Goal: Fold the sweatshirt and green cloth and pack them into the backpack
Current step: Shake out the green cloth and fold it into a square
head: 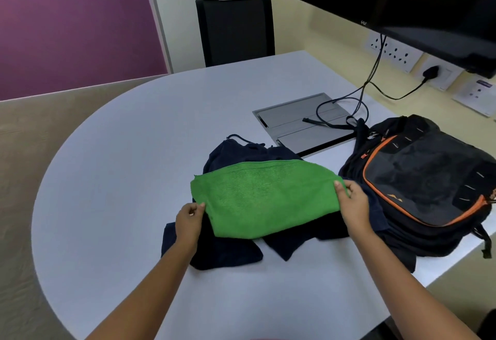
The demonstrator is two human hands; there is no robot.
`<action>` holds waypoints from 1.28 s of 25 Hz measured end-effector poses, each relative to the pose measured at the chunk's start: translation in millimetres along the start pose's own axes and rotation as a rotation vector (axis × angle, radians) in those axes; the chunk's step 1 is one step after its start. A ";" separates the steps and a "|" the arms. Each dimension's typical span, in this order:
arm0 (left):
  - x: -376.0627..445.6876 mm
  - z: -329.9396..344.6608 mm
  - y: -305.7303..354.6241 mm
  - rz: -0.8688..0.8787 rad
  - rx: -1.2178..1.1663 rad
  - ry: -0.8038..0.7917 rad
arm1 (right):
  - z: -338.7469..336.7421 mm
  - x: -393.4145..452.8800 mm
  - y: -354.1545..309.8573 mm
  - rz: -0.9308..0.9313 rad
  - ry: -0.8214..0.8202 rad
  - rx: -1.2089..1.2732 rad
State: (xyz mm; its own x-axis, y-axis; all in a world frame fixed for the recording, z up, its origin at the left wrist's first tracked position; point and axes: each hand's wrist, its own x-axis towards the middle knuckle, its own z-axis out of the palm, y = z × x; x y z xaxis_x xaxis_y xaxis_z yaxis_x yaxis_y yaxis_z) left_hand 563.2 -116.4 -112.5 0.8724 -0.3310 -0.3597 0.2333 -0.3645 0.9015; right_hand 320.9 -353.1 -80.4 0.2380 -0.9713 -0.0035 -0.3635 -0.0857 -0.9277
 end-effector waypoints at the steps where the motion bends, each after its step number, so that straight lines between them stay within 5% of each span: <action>1: -0.4 -3.6 3.4 0.024 -0.063 0.003 | -3.8 4.2 -7.3 -0.009 0.024 0.056; 7: -10.2 -4.1 19.8 0.002 -0.253 -0.013 | -17.7 9.1 -8.6 0.019 0.077 0.124; 10: -12.1 -5.5 10.0 -0.085 -0.091 -0.191 | -18.7 1.8 5.9 0.147 0.109 0.075; 12: -17.1 -8.0 3.9 -0.062 0.086 -0.149 | -18.3 -1.7 0.0 0.195 0.061 0.101; 15: -31.2 -4.3 13.0 0.189 0.299 0.029 | -5.7 -11.7 -36.0 0.234 -0.040 0.212; 20: -70.4 27.9 41.1 0.629 0.452 -0.347 | 13.3 -43.2 -113.4 0.004 -0.262 0.252; 24: -110.9 48.3 88.4 0.940 0.290 -0.240 | 13.1 -64.3 -162.5 -0.156 -0.561 0.127; 28: -110.1 44.7 121.6 0.724 0.113 -0.249 | 15.5 -77.3 -172.8 -0.287 -0.758 -0.010; 32: -88.0 37.6 102.5 0.690 0.217 -0.244 | 10.7 -84.2 -179.3 -0.333 -0.443 0.034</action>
State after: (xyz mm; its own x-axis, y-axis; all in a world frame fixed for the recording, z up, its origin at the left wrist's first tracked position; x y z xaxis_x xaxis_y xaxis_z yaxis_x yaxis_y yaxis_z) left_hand 494.3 -157.3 2.4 0.6643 -0.7196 0.2020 -0.4418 -0.1601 0.8827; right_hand 375.7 -253.6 82.2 0.6940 -0.7058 0.1420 -0.1766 -0.3581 -0.9168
